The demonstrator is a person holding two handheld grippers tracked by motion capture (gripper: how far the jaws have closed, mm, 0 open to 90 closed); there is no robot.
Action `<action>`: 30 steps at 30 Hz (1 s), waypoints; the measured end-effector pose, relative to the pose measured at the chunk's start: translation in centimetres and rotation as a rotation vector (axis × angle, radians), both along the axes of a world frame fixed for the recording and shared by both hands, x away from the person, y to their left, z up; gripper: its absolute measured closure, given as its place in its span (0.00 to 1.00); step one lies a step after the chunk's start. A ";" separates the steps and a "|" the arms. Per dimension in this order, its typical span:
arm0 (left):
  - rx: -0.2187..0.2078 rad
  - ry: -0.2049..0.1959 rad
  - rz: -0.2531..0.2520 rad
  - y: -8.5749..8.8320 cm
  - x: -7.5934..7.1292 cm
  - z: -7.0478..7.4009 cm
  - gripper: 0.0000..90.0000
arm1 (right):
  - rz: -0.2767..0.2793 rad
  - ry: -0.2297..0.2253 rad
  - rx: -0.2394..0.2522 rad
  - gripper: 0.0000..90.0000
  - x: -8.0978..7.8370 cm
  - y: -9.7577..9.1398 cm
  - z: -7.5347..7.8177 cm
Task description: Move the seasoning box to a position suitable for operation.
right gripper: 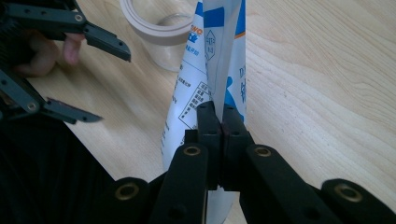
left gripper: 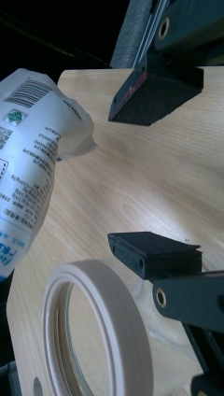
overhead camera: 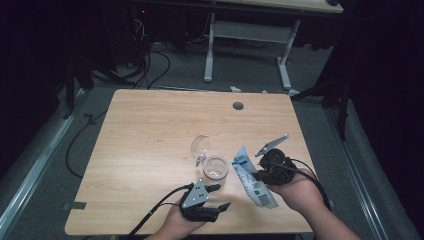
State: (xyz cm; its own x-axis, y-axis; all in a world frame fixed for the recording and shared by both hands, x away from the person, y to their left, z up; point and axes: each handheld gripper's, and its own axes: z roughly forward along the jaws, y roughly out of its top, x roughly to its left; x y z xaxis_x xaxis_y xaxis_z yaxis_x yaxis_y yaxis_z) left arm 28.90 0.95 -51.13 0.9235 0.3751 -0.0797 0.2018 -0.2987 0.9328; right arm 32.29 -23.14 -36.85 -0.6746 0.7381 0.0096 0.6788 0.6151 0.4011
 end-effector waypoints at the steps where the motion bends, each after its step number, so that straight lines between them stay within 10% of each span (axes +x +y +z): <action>1: -0.005 0.005 -0.004 -0.2 -0.1 -0.1 0.36 | 0.000 0.001 -0.001 1.00 0.0 0.2 0.1; 30: 0.023 -0.048 -0.027 -5.8 -1.3 -0.3 0.32 | 0.049 0.031 0.013 1.00 0.2 4.4 1.0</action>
